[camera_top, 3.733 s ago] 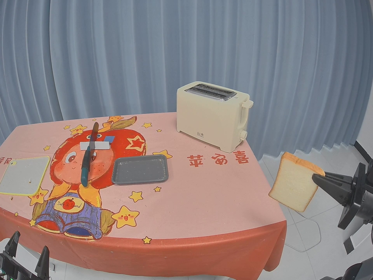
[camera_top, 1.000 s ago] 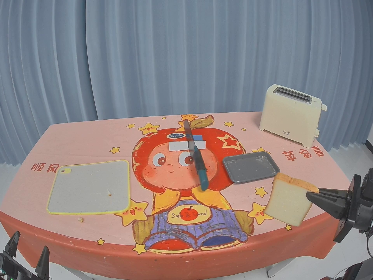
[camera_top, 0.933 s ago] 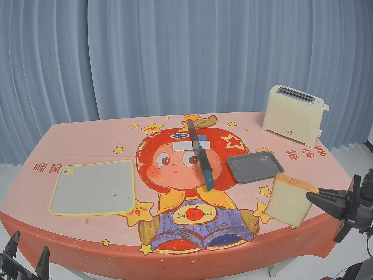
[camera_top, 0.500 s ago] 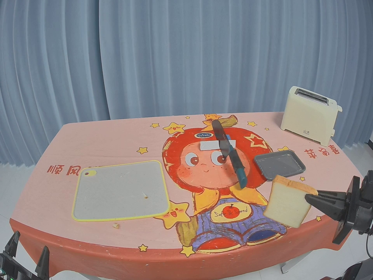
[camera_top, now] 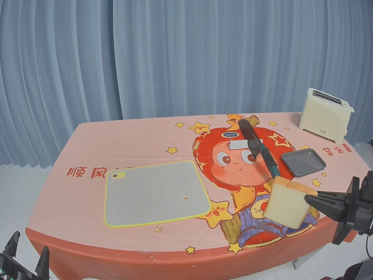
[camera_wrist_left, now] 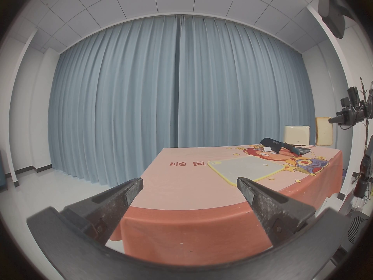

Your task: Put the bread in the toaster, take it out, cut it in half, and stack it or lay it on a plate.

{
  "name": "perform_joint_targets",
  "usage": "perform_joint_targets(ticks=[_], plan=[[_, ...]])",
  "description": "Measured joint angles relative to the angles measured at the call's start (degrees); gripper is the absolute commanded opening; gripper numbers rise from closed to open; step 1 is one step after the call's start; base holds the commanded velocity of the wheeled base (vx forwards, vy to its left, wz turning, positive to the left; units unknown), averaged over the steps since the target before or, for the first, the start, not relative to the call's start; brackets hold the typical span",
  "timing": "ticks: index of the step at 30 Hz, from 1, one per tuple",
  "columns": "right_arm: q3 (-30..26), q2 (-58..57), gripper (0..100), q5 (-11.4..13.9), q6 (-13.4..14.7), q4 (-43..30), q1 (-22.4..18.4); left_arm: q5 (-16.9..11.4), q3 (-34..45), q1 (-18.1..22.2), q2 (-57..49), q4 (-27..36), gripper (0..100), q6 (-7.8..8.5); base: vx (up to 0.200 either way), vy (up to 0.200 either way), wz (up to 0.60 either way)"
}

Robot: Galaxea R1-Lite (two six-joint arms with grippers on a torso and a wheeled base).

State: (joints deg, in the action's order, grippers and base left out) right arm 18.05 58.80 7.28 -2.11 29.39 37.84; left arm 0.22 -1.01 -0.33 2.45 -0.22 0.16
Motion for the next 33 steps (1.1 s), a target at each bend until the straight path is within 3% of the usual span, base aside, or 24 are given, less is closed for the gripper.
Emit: perform_joint_targets(ticks=[8, 15, 26, 33], plan=[[0.4, 0.2, 0, -0.1, 0.8, 0.5, 0.0, 0.0, 0.0, 0.0, 0.0, 0.0, 100, 0.02, 0.0, 0.0, 0.0], [4.0, 1.6, 0, -0.1, 3.9, 0.8, -0.6, 0.0, 0.0, 0.0, 0.0, 0.0, 100, 0.02, 0.0, 0.0, 0.0], [6.4, 4.5, 0, -0.5, 5.2, 0.2, -1.2, 0.0, 0.0, 0.0, 0.0, 0.0, 100, 0.02, 0.0, 0.0, 0.0], [5.8, 4.8, 0, -0.8, 3.9, -0.2, -1.8, -0.1, 0.0, 0.0, 0.0, 0.0, 100, 0.0, 0.0, 0.0, 0.0]])
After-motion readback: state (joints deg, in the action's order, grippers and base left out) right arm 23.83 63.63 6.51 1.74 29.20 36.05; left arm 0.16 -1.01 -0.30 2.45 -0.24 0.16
